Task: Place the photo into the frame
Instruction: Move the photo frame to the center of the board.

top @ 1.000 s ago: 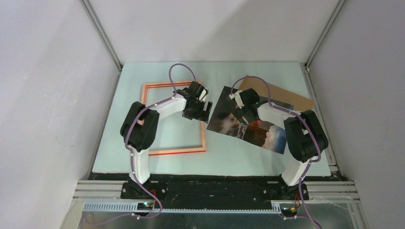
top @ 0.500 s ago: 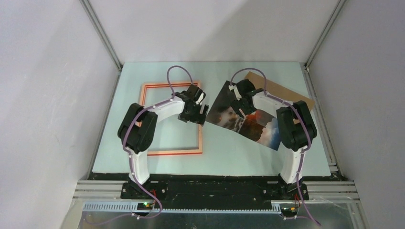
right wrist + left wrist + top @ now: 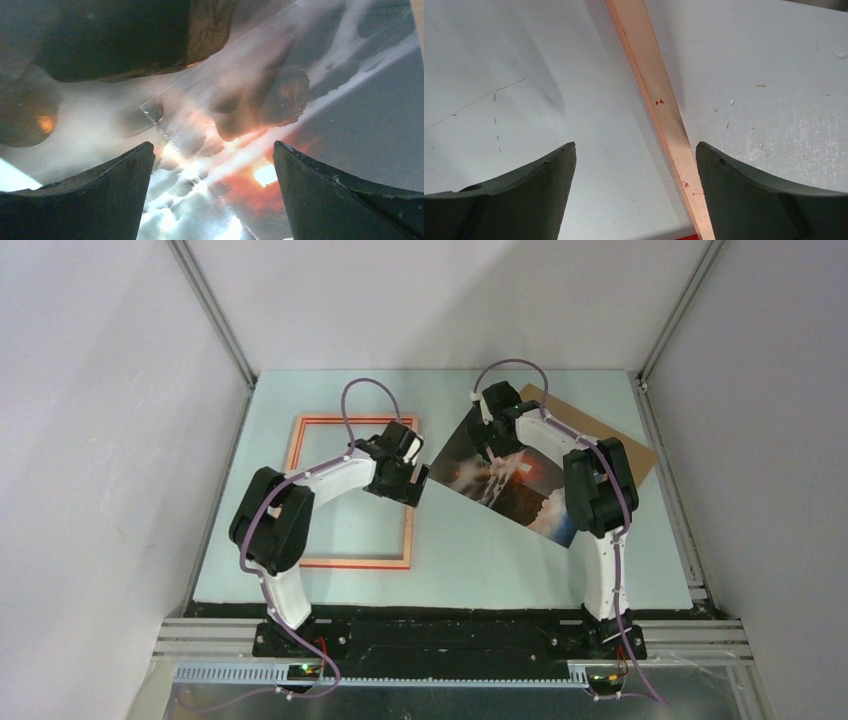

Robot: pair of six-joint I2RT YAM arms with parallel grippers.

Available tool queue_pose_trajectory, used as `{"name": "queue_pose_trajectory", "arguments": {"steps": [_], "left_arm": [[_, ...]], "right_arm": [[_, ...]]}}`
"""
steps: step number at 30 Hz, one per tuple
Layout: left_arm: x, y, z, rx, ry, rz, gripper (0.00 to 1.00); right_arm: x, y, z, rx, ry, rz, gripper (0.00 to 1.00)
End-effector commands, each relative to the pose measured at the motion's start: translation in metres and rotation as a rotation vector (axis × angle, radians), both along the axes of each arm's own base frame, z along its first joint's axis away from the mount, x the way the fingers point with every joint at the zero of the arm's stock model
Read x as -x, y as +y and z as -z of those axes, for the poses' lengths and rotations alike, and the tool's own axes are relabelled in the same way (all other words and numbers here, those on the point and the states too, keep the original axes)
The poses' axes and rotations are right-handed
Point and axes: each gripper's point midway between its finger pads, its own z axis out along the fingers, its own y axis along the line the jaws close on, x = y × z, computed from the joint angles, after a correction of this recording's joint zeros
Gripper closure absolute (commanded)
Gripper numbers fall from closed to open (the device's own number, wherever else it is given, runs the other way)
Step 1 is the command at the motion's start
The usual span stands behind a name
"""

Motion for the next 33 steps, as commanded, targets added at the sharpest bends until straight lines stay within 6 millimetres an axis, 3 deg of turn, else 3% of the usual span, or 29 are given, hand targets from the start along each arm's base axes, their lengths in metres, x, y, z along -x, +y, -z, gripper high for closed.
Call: {"name": "queue_pose_trajectory", "arguments": {"steps": [1, 6, 10, 12, 18, 23, 33], "left_arm": [[-0.020, -0.012, -0.036, 0.062, -0.112, 0.037, 0.06], [-0.031, -0.021, -0.058, 0.096, -0.164, 0.056, 0.06], [-0.032, -0.027, -0.074, 0.133, -0.190, 0.083, 0.06], [-0.029, -0.032, -0.079, 0.161, -0.190, 0.111, 0.06], [-0.016, -0.041, -0.091, 0.225, -0.186, 0.203, 0.06], [-0.011, -0.045, -0.092, 0.248, -0.179, 0.249, 0.06], [-0.011, -0.049, -0.083, 0.251, -0.150, 0.263, 0.06]], "right_arm": [[-0.005, 0.014, -0.052, -0.145, -0.065, 0.009, 0.06], [0.003, -0.018, -0.092, -0.189, -0.137, 0.043, 0.01], [0.006, -0.066, -0.106, -0.193, -0.157, 0.099, 0.00], [0.004, -0.103, -0.108, -0.187, -0.161, 0.153, 0.01], [-0.002, -0.183, -0.099, -0.165, -0.158, 0.232, 0.01], [-0.015, -0.231, -0.074, -0.147, -0.124, 0.266, 0.00], [-0.059, -0.284, -0.049, -0.150, -0.129, 0.240, 0.01]]}}
